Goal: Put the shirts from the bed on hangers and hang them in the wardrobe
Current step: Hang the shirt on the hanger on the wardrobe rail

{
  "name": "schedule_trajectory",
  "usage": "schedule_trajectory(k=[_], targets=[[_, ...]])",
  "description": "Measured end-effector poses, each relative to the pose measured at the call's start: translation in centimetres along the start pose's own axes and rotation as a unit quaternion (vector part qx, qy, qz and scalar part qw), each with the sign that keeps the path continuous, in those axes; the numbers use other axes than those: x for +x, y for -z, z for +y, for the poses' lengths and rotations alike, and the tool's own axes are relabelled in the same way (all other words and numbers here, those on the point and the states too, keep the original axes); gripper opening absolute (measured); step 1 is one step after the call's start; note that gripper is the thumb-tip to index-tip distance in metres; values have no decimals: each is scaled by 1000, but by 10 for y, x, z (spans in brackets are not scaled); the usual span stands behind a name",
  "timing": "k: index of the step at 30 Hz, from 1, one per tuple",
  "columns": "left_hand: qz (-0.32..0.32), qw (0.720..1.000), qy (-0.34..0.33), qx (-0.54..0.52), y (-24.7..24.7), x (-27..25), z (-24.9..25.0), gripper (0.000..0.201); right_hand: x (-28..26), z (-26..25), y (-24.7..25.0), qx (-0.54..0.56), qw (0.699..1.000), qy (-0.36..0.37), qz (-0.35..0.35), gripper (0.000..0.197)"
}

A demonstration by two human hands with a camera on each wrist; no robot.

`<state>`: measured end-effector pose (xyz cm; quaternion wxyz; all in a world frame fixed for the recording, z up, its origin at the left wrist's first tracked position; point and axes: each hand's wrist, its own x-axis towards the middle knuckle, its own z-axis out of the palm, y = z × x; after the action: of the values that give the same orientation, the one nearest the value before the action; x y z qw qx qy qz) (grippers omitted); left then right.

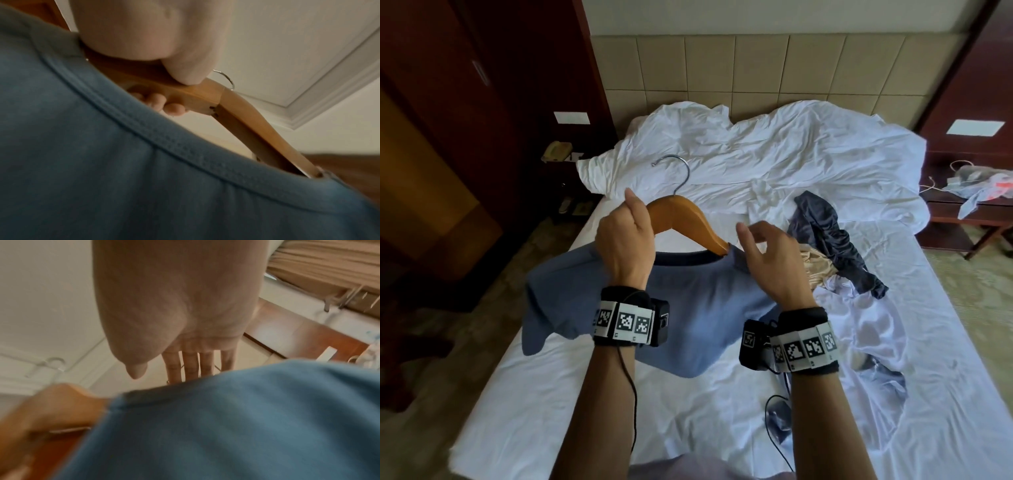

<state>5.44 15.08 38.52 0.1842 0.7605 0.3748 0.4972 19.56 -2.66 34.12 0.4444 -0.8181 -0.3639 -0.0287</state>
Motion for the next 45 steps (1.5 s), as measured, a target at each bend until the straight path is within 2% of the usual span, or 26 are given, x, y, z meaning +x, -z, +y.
schedule_trajectory(k=[5, 9, 12, 15, 17, 20, 23, 26, 31, 34, 39, 43, 45], targets=[[-63, 998, -27, -8, -5, -18, 14, 64, -6, -65, 4, 186, 980, 14, -65, 34], [-130, 991, -7, -19, -3, -26, 15, 62, -13, -84, -11, 143, 988, 2, -65, 33], [-175, 983, -5, -60, 3, -22, -2, 64, -13, -85, -15, 158, 984, -29, -83, 31], [-209, 973, 0, -94, 11, -15, -16, 64, -16, -91, -20, 153, 983, -61, -84, 38], [-215, 970, -21, -109, 18, -12, -21, 57, -18, -99, -25, 154, 982, -81, -71, 41], [-240, 957, -60, -150, 31, -8, -33, 35, -18, -111, -34, 157, 982, -96, -48, 43], [-275, 942, -99, -164, 43, -1, -45, 29, -15, -123, -42, 173, 977, -118, -52, 43], [-315, 927, -147, -143, 52, 9, -59, 34, -12, -137, -46, 214, 963, -133, -92, 41], [-374, 894, -241, -53, 69, 27, -80, 63, -16, -160, -55, 226, 951, -165, -129, 44], [-366, 889, -276, -5, 91, 33, -93, 76, -24, -183, -58, 250, 940, -191, -132, 43], [-275, 920, -278, -10, 151, 40, -107, 58, -44, -245, -59, 270, 937, -151, -164, 43], [-230, 941, -250, 6, 210, 44, -115, 47, -69, -296, -60, 283, 934, -114, -189, 42], [-218, 955, -204, -4, 244, 41, -118, 44, -85, -324, -60, 297, 930, -101, -193, 41]])
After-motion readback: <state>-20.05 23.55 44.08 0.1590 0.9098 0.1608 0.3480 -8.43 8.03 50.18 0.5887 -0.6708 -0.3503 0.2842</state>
